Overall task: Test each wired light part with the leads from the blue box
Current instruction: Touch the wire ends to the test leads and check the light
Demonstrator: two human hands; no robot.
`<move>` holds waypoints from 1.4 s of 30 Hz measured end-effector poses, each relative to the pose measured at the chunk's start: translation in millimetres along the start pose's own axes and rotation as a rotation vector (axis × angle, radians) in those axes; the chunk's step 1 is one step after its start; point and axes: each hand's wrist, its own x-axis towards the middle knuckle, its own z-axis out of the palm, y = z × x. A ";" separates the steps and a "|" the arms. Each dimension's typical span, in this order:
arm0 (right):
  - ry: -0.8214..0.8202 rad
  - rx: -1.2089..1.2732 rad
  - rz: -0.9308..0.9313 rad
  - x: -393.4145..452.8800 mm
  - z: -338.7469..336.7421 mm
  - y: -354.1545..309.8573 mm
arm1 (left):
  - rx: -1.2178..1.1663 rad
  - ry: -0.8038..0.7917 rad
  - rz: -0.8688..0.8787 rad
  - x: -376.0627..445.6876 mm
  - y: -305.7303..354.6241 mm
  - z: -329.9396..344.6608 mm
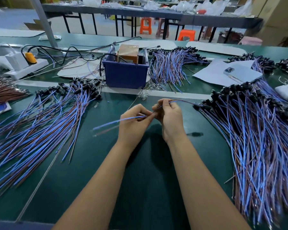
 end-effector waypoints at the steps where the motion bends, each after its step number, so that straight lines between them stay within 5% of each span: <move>1: 0.018 -0.029 -0.010 2.3 -4.9 -7.4 | 0.047 -0.028 0.035 -5.4 4.2 9.2; 7: 0.039 -0.243 -0.133 12.4 -60.0 -68.2 | 0.195 -0.153 0.366 -34.6 38.2 75.0; 17: 0.248 -1.291 -0.080 10.4 -186.0 -118.9 | 0.115 -0.560 0.264 -67.3 57.9 169.0; 23: 0.405 -1.432 -0.028 2.8 -202.0 -109.3 | 0.126 -0.637 0.107 -75.7 50.5 177.9; 27: 0.486 -1.435 -0.135 -0.8 -178.8 -102.9 | 0.076 -0.528 -0.040 -72.2 47.7 163.4; 33: 0.262 -1.311 -0.302 4.2 -94.7 -69.7 | 0.114 -0.246 -0.041 -46.0 36.2 118.8; 42: -0.061 -0.920 -0.281 8.8 44.6 13.0 | 0.291 0.071 -0.139 -5.7 3.9 -21.8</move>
